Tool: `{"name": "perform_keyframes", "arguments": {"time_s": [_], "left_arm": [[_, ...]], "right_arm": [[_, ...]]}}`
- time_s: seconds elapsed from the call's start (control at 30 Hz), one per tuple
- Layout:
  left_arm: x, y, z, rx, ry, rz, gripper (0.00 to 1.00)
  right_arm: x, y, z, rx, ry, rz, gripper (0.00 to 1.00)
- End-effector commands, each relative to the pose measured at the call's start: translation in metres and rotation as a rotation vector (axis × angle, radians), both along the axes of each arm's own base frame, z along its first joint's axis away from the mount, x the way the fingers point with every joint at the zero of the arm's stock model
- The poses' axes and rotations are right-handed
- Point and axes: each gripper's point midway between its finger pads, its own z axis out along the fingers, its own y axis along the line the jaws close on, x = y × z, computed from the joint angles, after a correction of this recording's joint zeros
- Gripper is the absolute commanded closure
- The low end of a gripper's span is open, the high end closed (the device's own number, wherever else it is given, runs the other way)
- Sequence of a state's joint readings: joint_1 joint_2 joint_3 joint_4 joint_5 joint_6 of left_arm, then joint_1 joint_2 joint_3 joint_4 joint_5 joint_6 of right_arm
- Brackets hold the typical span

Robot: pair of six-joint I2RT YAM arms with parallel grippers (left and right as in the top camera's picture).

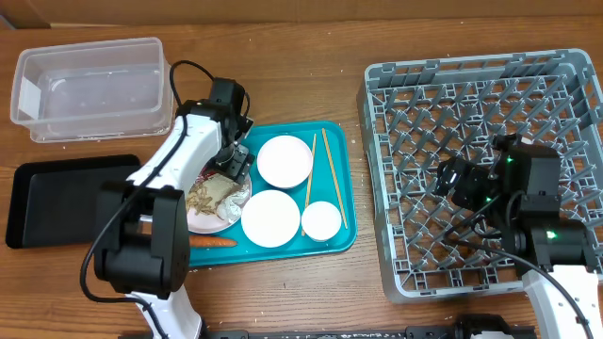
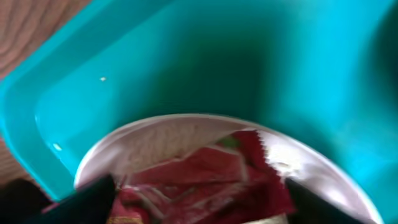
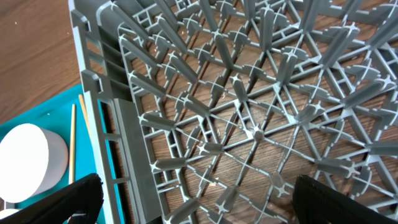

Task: Sort waste into correct bins and load items into the dishwasher
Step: 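Grasp the red snack wrapper with the left gripper and drop it into the clear bin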

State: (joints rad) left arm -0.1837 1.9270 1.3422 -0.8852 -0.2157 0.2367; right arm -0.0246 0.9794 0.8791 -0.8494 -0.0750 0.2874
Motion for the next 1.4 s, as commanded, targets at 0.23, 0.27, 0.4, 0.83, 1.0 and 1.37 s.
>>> {"name": "perform_keyframes", "arguments": {"time_s": [0.23, 0.27, 0.4, 0.83, 1.0, 1.37], "left_arm": [[0.006, 0.003, 0.0, 0.019, -0.01, 0.017, 0.82], [0.006, 0.003, 0.0, 0.018, -0.011, 0.017, 0.94], [0.007, 0.007, 0.001, 0.043, -0.019, 0.021, 0.96], [0.075, 0.054, 0.133, 0.085, -0.355, 0.29, 0.96], [0.112, 0.088, 0.173, 0.056, -0.553, 0.379, 0.96], [0.154, 0.164, 0.184, -0.03, -0.821, 0.701, 0.96]], "right_arm": [[0.005, 0.002, 0.014, -0.002, -0.038, 0.012, 0.0], [0.005, 0.002, 0.014, -0.001, -0.037, 0.012, 0.0], [0.004, 0.002, 0.013, -0.001, -0.034, 0.012, 0.0], [0.001, 0.002, 0.011, -0.001, -0.017, 0.012, 0.0], [0.0, 0.002, 0.01, 0.0, -0.013, 0.012, 0.0], [0.0, 0.002, 0.01, 0.0, -0.012, 0.012, 0.0]]}}
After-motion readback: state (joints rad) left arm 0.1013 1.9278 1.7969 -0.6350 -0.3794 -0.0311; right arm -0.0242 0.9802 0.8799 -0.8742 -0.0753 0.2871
